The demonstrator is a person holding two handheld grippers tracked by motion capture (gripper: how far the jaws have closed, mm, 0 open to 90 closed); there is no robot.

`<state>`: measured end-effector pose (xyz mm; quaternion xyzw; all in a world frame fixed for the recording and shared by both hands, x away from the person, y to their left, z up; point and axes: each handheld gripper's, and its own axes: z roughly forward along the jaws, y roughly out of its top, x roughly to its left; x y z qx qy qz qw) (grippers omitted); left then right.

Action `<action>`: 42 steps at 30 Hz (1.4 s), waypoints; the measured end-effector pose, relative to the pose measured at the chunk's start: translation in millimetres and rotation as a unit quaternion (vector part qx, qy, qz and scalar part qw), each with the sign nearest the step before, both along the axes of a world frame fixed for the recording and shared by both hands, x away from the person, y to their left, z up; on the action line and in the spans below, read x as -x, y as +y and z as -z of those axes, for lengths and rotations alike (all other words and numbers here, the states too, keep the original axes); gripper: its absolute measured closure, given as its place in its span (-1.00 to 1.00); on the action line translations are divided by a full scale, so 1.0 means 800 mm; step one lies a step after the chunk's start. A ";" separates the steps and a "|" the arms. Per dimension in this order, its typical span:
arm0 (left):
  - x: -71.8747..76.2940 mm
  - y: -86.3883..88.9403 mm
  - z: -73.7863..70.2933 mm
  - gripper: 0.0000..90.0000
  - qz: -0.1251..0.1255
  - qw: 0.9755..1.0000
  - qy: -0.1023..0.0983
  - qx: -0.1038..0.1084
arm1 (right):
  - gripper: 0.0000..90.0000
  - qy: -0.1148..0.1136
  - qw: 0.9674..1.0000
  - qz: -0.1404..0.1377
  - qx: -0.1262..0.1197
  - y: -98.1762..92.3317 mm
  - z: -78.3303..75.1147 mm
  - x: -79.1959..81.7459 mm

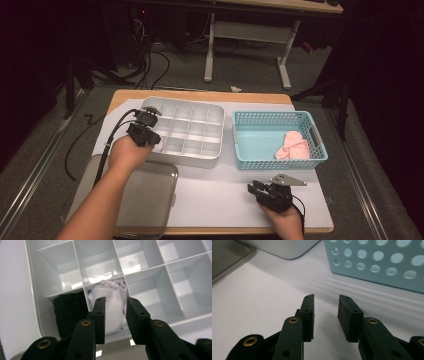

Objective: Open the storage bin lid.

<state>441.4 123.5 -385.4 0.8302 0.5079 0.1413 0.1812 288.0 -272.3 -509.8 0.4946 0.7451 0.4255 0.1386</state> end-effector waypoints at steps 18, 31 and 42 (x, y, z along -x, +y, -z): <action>0.059 0.018 0.037 0.48 0.005 1.000 0.002 0.025 | 0.47 -0.005 1.000 -0.002 0.004 0.000 -0.001 0.001; 0.100 0.009 0.079 0.42 0.037 0.997 -0.034 0.061 | 0.47 -0.016 1.000 0.000 0.009 0.002 -0.002 0.004; 0.133 0.013 0.113 0.19 0.074 0.986 -0.097 0.117 | 0.46 -0.059 0.998 0.031 0.015 0.001 -0.024 0.004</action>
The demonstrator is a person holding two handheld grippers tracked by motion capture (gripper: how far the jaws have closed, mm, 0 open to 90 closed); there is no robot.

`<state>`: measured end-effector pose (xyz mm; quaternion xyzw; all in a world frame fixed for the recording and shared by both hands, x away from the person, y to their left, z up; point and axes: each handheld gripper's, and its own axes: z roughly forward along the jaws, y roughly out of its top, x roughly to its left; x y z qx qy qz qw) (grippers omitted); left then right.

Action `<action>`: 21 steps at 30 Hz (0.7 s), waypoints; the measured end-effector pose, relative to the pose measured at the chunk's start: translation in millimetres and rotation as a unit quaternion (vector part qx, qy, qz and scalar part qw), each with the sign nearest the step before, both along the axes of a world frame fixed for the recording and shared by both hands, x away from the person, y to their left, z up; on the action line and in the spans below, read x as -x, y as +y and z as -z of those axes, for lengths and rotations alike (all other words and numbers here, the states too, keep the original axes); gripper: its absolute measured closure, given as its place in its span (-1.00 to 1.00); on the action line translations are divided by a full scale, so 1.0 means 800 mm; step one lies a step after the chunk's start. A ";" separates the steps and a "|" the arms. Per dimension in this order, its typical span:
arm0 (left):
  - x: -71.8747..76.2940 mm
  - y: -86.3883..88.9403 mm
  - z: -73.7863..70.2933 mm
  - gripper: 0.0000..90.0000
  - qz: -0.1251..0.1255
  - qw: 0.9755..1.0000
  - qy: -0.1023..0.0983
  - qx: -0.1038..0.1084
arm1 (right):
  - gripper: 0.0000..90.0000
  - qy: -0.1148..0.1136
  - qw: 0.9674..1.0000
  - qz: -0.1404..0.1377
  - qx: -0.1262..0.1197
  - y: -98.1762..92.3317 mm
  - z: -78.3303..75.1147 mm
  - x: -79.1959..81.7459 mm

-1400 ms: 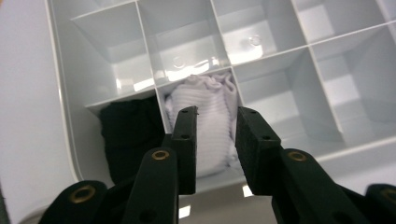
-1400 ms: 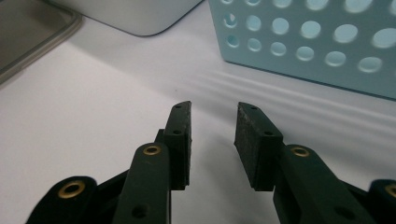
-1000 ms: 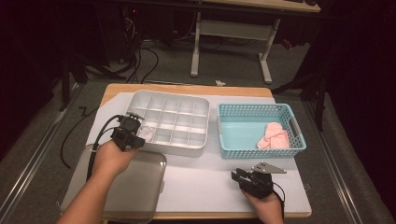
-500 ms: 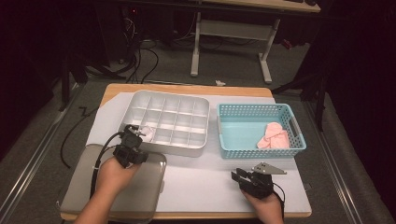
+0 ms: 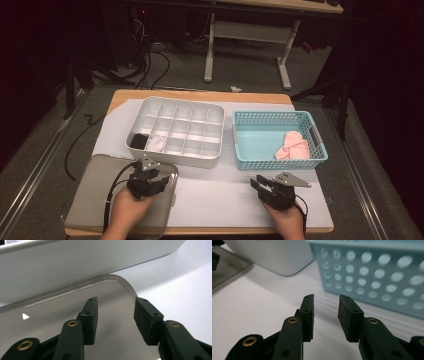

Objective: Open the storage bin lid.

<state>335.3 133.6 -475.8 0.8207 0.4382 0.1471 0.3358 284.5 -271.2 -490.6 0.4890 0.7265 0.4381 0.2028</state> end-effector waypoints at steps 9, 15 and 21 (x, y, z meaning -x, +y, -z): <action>0.013 0.026 -0.002 0.09 0.008 0.999 -0.041 0.012 | 0.41 -0.056 0.997 0.041 0.022 0.006 -0.044 -0.001; 0.015 0.048 -0.010 0.08 0.005 0.998 -0.049 0.038 | 0.36 -0.074 0.995 0.069 0.027 0.000 -0.068 -0.016; 0.015 0.049 -0.007 0.08 0.012 0.998 -0.046 0.040 | 0.36 -0.067 0.994 0.080 0.031 -0.015 -0.095 -0.045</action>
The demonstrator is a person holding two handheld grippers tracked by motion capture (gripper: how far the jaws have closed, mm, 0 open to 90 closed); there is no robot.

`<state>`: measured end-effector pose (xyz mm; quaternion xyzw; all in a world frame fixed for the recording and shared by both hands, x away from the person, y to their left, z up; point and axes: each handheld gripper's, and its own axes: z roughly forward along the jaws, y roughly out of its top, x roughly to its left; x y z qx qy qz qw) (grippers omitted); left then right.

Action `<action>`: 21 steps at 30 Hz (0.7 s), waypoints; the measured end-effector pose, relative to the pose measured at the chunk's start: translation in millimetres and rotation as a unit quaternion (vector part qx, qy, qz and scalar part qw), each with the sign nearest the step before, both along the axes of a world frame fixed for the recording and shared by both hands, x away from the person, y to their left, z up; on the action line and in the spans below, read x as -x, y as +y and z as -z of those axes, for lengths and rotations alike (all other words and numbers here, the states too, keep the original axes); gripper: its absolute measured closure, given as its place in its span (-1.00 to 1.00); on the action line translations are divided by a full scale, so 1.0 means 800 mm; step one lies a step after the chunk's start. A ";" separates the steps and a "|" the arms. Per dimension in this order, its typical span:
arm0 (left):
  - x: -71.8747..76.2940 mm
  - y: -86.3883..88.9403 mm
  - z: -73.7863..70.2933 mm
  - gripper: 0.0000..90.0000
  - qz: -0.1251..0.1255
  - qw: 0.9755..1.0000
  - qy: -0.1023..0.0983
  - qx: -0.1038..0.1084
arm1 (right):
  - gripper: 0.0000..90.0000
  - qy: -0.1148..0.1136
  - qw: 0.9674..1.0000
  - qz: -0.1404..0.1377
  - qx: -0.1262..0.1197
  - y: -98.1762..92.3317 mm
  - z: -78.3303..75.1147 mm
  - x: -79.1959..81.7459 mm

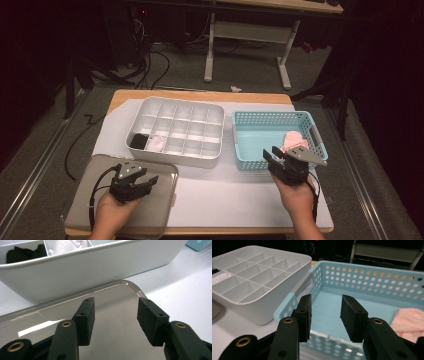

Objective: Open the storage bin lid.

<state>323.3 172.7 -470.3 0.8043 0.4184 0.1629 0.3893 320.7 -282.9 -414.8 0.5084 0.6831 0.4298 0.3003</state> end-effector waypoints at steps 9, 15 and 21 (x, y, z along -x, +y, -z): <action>0.001 -0.004 0.004 0.08 0.006 1.000 0.005 0.001 | 0.35 0.046 0.999 0.017 0.020 -0.034 -0.030 -0.055; 0.001 -0.005 0.005 0.08 0.010 1.000 0.007 0.003 | 0.34 0.108 0.994 0.022 0.022 -0.057 -0.028 -0.090; 0.001 -0.004 0.007 0.08 0.012 1.000 0.010 0.003 | 0.32 0.174 0.983 0.034 0.042 -0.074 -0.005 -0.117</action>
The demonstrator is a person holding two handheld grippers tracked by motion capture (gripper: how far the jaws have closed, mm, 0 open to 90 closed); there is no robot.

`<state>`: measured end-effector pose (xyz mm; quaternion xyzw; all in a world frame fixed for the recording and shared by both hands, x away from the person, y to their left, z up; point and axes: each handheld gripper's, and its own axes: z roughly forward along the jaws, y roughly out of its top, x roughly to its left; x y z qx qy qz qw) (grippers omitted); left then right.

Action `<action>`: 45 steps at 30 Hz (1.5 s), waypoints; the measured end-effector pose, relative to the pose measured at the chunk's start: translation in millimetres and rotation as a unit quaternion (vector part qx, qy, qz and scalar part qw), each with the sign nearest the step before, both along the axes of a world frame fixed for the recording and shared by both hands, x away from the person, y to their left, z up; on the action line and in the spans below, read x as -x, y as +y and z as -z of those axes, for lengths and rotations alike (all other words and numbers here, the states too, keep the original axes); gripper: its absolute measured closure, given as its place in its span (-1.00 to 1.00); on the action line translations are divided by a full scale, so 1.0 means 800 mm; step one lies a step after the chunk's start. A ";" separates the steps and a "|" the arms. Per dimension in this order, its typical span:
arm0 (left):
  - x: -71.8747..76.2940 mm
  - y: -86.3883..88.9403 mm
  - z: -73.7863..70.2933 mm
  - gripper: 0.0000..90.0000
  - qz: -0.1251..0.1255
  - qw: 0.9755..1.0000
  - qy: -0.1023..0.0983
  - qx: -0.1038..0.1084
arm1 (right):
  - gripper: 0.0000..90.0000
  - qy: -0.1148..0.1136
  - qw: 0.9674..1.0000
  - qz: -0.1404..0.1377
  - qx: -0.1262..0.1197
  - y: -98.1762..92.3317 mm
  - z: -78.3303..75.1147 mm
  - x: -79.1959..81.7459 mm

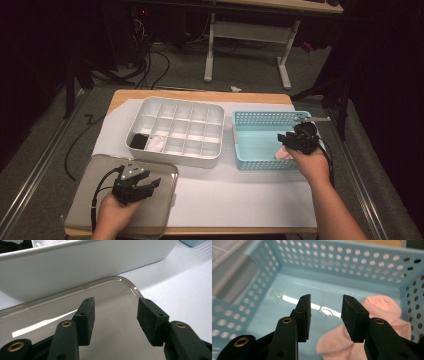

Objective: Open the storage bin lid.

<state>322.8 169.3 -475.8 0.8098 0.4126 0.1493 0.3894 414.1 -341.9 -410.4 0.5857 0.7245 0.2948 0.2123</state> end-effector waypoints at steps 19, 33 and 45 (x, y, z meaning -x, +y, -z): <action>0.000 0.000 0.005 0.09 0.006 1.000 0.006 0.005 | 0.32 0.163 0.986 0.044 0.006 -0.037 0.050 -0.038; 0.000 0.002 0.005 0.09 0.005 1.000 0.008 0.008 | 0.62 0.205 0.978 0.034 0.009 -0.032 0.069 -0.046; 0.001 0.002 0.004 0.09 0.004 1.000 0.006 0.009 | 0.88 0.193 0.981 0.036 0.011 -0.030 0.064 -0.045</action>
